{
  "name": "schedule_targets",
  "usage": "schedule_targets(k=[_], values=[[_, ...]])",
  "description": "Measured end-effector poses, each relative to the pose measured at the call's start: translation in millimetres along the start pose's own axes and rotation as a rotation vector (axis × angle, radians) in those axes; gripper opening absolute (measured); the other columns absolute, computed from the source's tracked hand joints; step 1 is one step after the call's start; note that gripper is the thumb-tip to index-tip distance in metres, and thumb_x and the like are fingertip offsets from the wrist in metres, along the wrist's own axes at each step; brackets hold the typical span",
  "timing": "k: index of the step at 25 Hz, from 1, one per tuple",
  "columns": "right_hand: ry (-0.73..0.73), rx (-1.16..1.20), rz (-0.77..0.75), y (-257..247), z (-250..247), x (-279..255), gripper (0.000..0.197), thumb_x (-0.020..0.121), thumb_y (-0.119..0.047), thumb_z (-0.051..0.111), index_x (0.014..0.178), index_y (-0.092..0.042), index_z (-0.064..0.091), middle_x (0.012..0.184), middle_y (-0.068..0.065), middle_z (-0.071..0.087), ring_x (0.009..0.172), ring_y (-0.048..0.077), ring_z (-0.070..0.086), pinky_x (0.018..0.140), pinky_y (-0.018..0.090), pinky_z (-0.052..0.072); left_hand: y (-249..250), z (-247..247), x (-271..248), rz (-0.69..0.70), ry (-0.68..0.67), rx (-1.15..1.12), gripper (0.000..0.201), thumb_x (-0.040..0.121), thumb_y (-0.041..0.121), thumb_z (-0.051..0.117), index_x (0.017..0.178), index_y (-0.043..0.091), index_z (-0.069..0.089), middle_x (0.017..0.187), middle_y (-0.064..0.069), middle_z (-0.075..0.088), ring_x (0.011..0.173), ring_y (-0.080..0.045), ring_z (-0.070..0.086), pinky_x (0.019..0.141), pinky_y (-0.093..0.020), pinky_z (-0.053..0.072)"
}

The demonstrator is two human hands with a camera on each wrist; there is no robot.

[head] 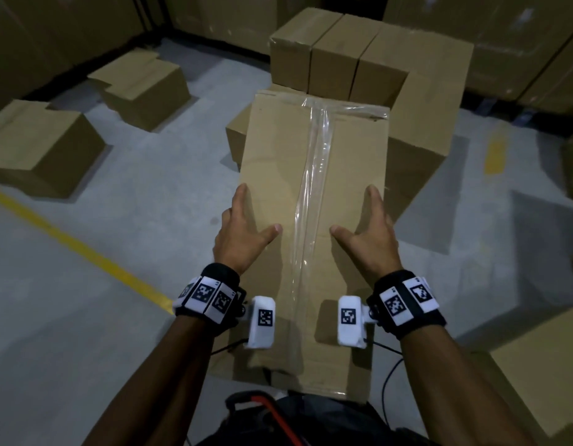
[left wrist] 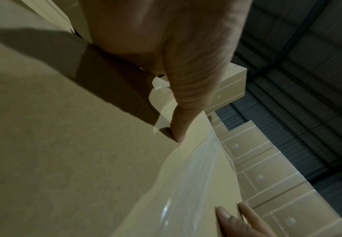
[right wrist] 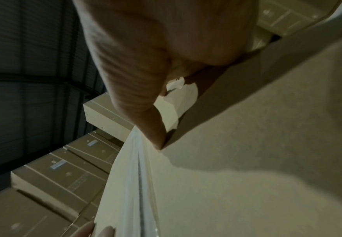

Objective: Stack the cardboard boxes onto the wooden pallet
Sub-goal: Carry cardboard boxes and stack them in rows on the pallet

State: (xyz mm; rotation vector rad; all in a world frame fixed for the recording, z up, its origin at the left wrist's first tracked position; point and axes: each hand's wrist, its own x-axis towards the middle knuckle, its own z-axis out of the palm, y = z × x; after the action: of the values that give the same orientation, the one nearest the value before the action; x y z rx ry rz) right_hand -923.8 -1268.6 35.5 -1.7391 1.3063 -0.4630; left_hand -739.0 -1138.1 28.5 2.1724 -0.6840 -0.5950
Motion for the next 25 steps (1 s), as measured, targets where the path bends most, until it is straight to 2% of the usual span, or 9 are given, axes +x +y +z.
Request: schedule_targets(k=[4,9,14,18,21,23,25], values=[[-0.039,0.044,-0.031,-40.4,0.2,96.9,0.101,0.082,-0.035,0.077,0.151,-0.055,0.006,0.164,0.003,0.012,0.147,0.036,0.025,0.116,0.058,0.03,38.5,-1.9,90.1,-0.002,0.013,0.001,0.102,0.082,0.046,0.076,0.155,0.042,0.005,0.154,-0.011,0.031,0.134,-0.036,0.042,0.105,-0.048,0.039],[-0.056,0.057,-0.019,-71.0,10.2,184.1,0.103,0.084,-0.025,0.078,0.155,-0.05,0.006,0.165,0.003,0.01,0.149,0.033,0.018,0.115,0.05,0.026,67.7,-4.1,185.8,0.012,-0.05,0.059,0.11,0.078,0.044,0.081,0.156,0.039,0.003,0.154,-0.012,0.03,0.133,-0.037,0.042,0.104,-0.045,0.038],[-0.014,0.057,0.057,-82.8,35.2,281.6,0.11,0.078,-0.026,0.083,0.15,-0.058,0.006,0.165,0.006,0.011,0.151,0.033,0.016,0.117,0.058,0.027,78.4,11.1,304.4,0.045,-0.184,0.091,0.116,0.076,0.043,0.083,0.157,0.037,0.0,0.157,-0.015,0.024,0.137,-0.037,0.037,0.108,-0.045,0.034],[0.077,0.07,0.155,-105.1,59.5,354.6,0.112,0.076,-0.024,0.084,0.15,-0.058,0.007,0.164,0.004,0.013,0.149,0.034,0.02,0.115,0.059,0.031,86.6,21.1,411.0,0.094,-0.296,0.108,0.118,0.075,0.042,0.084,0.157,0.036,0.0,0.16,-0.014,0.022,0.142,-0.036,0.031,0.11,-0.049,0.032],[0.147,0.064,0.209,-129.5,72.3,399.7,0.11,0.079,-0.023,0.084,0.154,-0.05,0.008,0.161,0.005,0.019,0.144,0.033,0.029,0.115,0.05,0.033,104.0,22.3,480.8,0.15,-0.387,0.104,0.119,0.075,0.039,0.085,0.158,0.033,0.0,0.162,-0.012,0.018,0.145,-0.033,0.026,0.113,-0.049,0.03],[0.186,0.055,0.225,-138.8,76.0,427.3,0.11,0.079,-0.022,0.084,0.157,-0.044,0.009,0.161,0.002,0.02,0.145,0.03,0.027,0.114,0.044,0.03,116.2,26.0,517.9,0.182,-0.424,0.126,0.118,0.076,0.037,0.084,0.159,0.028,0.001,0.162,-0.013,0.017,0.147,-0.031,0.021,0.116,-0.05,0.028],[0.211,0.062,0.243,-146.8,77.2,449.7,0.11,0.079,-0.021,0.084,0.157,-0.042,0.01,0.162,0.001,0.02,0.146,0.028,0.025,0.114,0.043,0.028,127.2,31.1,546.8,0.188,-0.452,0.135,0.118,0.075,0.037,0.085,0.158,0.029,0.001,0.161,-0.015,0.018,0.146,-0.034,0.023,0.115,-0.052,0.03]])
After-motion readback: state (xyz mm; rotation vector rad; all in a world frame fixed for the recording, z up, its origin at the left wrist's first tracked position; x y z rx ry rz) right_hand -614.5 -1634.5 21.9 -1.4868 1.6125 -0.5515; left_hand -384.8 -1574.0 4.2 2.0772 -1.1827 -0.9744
